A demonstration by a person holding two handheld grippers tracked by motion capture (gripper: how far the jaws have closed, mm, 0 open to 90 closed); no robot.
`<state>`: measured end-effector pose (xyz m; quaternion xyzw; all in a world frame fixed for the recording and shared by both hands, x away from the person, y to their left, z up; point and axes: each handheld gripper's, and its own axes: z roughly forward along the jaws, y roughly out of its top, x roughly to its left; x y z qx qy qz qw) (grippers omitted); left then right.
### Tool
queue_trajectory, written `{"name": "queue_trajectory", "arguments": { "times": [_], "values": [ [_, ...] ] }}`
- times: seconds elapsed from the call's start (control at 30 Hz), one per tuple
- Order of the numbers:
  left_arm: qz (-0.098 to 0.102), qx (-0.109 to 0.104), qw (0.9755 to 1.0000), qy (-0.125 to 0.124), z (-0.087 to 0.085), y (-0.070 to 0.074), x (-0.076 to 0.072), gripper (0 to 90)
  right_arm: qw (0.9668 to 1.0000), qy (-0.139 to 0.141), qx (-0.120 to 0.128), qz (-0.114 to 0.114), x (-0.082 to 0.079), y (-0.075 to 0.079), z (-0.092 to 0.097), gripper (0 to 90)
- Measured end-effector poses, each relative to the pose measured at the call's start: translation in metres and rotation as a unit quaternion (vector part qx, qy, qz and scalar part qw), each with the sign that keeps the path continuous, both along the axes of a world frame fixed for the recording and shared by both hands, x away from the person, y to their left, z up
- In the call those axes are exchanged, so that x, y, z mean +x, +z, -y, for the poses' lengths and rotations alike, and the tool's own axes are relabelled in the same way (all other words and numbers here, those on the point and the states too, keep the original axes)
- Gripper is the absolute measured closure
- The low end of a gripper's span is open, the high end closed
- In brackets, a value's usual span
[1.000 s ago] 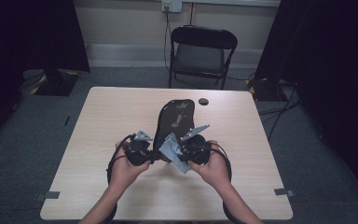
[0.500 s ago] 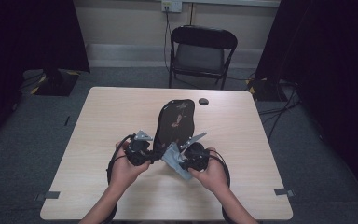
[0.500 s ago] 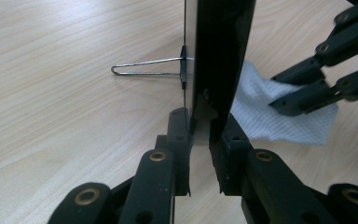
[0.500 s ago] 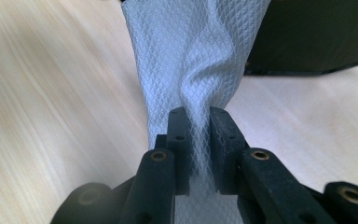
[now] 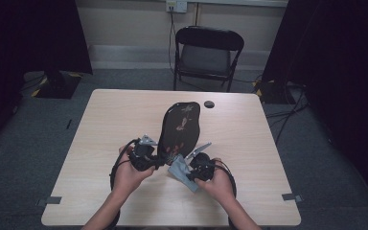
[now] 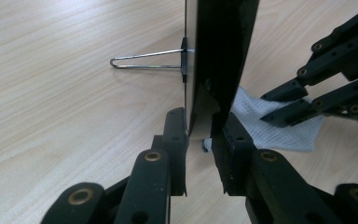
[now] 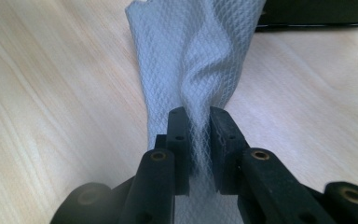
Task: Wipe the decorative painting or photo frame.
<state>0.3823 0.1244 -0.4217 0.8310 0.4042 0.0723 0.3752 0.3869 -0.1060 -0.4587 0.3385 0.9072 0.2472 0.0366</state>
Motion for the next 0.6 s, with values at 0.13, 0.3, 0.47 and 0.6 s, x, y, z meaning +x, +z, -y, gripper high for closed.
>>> {"name": "queue_trajectory", "arguments": {
  "times": [0.13, 0.3, 0.47, 0.6],
  "values": [
    [-0.001, -0.005, 1.0, 0.001, -0.003, 0.002, -0.002, 73.9, 0.9998, -0.001, 0.007, 0.018, -0.002, 0.018, 0.007, 80.0],
    [0.001, -0.005, 1.0, 0.001, -0.005, 0.002, -0.004, 73.9, 0.9985, 0.002, 0.018, 0.052, -0.007, 0.053, 0.012, 80.1],
    [0.002, -0.007, 1.0, 0.004, -0.008, 0.003, -0.007, 73.9, 0.996, 0.016, 0.039, 0.079, -0.013, 0.086, 0.007, 80.0],
    [0.003, -0.006, 1.0, 0.004, -0.009, 0.003, -0.008, 74.1, 0.994, 0.028, 0.048, 0.094, -0.014, 0.099, -0.004, 80.0]
  ]
}}
